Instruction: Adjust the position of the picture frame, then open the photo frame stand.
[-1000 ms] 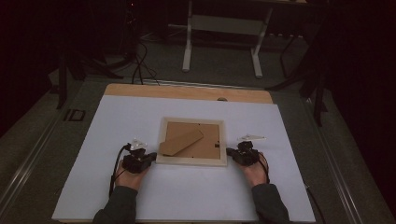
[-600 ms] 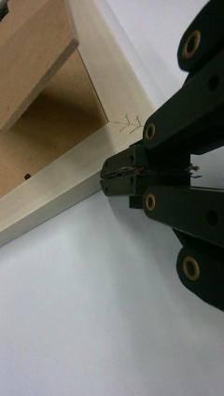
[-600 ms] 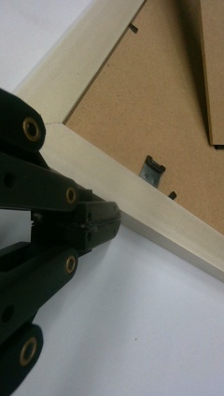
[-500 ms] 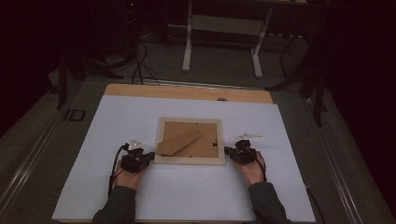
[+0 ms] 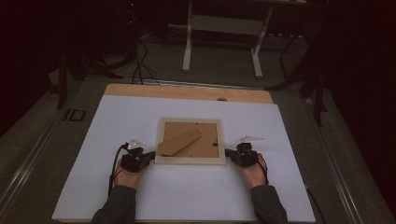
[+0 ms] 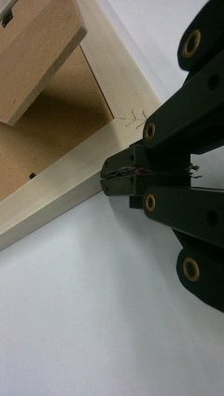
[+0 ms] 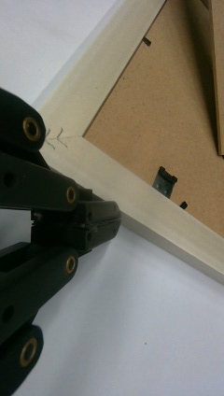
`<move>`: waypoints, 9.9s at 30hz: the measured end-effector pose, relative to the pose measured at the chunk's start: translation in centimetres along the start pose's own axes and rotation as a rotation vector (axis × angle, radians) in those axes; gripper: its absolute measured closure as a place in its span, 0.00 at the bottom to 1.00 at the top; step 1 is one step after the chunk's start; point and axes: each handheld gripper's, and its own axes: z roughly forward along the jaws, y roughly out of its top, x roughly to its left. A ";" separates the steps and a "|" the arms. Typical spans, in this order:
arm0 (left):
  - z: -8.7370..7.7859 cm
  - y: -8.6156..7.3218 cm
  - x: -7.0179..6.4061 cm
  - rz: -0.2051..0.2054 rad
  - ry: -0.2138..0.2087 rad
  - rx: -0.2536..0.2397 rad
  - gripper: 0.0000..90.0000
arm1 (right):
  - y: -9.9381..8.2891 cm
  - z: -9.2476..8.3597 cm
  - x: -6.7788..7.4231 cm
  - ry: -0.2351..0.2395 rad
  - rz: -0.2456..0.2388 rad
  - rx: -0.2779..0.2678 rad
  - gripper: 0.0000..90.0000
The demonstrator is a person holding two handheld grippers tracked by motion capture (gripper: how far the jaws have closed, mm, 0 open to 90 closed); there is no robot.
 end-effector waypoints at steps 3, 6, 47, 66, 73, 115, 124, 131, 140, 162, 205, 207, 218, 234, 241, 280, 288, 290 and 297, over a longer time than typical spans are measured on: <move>0.1 0.0 0.1 -0.002 -0.006 -0.002 1.00 | 0.0 -0.1 0.1 -0.002 -0.010 -0.006 0.99; 0.1 0.1 0.2 -0.005 -0.007 -0.006 0.99 | 0.2 -0.3 0.3 -0.010 -0.027 -0.016 0.98; -3.0 1.4 1.5 -0.024 -0.006 -0.125 0.84 | 0.5 -2.2 -0.7 -0.030 -0.034 -0.090 0.88; -4.3 2.5 1.7 -0.032 -0.037 -0.162 0.66 | 0.5 -2.5 -0.7 -0.026 -0.027 -0.108 0.80; -4.3 3.5 1.5 -0.019 -0.068 -0.162 0.60 | 1.0 -3.0 -0.5 -0.011 -0.035 -0.131 0.77; -2.4 8.8 0.5 0.105 -0.177 -0.094 0.50 | 1.0 -2.9 -0.5 0.024 -0.070 -0.112 0.74; -2.2 9.4 0.5 0.095 -0.180 -0.097 0.49 | 1.0 -2.9 -0.5 0.025 -0.071 -0.112 0.74; -2.1 9.9 0.4 0.093 -0.188 -0.094 0.49 | 1.0 -2.9 -0.4 0.026 -0.075 -0.109 0.74; -2.1 10.6 0.3 0.094 -0.193 -0.089 0.49 | 1.0 -2.9 -0.3 0.031 -0.074 -0.115 0.74; -0.9 11.9 0.6 0.058 -0.231 -0.031 0.49 | 1.1 -2.9 -0.3 0.032 -0.074 -0.115 0.74; 1.7 12.0 0.5 0.029 -0.261 0.070 0.54 | 1.1 -2.9 -0.3 0.036 -0.073 -0.118 0.73; 1.9 12.0 0.5 0.020 -0.262 0.074 0.51 | 1.1 -2.9 -0.3 0.036 -0.073 -0.118 0.73; 2.8 11.8 0.5 0.018 -0.292 0.108 0.50 | 1.1 -2.9 -0.3 0.036 -0.072 -0.118 0.73; 3.7 11.5 -0.3 0.056 -0.320 0.152 0.47 | 1.1 -3.0 -0.4 0.036 -0.073 -0.117 0.73; 4.3 11.3 -0.6 0.050 -0.342 0.174 0.41 | 1.1 -3.0 -0.4 0.034 -0.070 -0.116 0.73; 5.6 9.0 -1.5 0.089 -0.380 0.281 0.47 | 1.1 -2.8 -0.4 0.034 -0.069 -0.117 0.73; 5.4 9.2 -1.8 0.120 -0.358 0.267 0.47 | 1.3 -2.4 0.1 0.025 -0.083 -0.108 0.71; 5.3 9.2 -1.9 0.124 -0.354 0.266 0.47 | 1.4 -2.3 0.2 0.022 -0.091 -0.106 0.71; 4.9 9.4 -2.3 0.166 -0.332 0.243 0.47 | 2.0 -1.2 0.5 0.021 -0.107 -0.080 0.68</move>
